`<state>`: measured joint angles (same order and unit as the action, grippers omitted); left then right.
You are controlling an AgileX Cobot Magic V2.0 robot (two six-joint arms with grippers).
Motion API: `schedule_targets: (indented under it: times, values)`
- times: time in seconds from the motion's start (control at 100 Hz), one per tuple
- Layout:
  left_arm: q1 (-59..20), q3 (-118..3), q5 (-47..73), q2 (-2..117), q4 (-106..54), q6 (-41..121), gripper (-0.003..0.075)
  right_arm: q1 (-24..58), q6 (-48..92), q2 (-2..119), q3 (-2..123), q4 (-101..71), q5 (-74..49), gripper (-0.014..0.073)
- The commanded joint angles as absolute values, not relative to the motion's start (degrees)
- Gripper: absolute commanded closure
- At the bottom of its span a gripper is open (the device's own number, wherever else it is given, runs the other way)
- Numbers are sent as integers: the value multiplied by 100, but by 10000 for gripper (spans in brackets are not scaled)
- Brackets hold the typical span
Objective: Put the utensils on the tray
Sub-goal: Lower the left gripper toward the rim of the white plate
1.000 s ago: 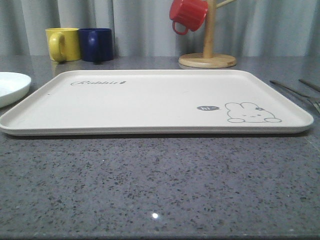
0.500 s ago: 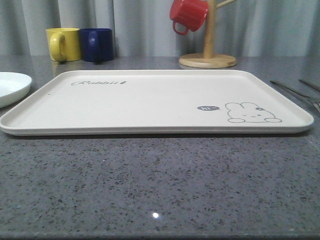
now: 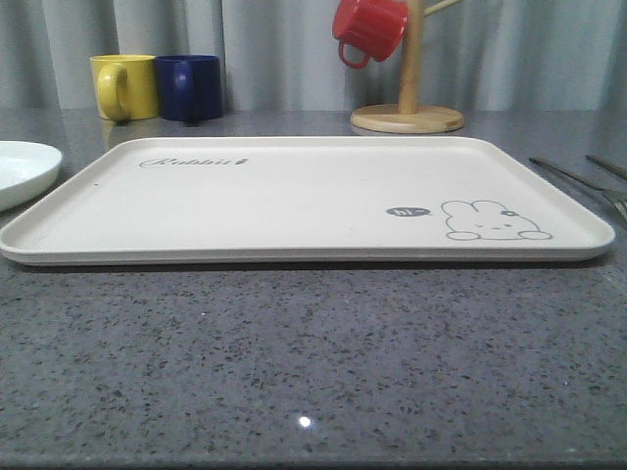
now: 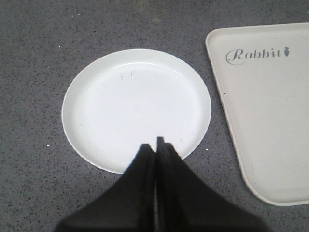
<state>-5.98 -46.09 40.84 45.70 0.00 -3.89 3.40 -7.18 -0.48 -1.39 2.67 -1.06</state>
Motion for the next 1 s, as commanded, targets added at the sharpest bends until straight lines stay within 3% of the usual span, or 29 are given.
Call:
schedule_targets:
  times: [0.0,0.08,0.27,0.34,0.59,0.99]
  values:
    - [-580,-4807,3780,4612,0,-435,731,314,-674,-166,-158,271,392,662]
    - [-580,-4807,3868,4616,0,-397,673,314,-674,-166,-158,271,392,662]
    - [-580,-4807,3957,4616,0,-397,344,314,-674,-166,-158,271,392,662]
    - [-580,-4807,3957,4616,0,-397,285,314,-674,-166,-158,271,392,662]
    - [-493,-4953,3972,5004,32,-582,279,314,-674,-166,-158,271,392,662]
    - [893,-6416,4567,7079,-153,-366,279,314,-674,-166,-158,271,392,662]
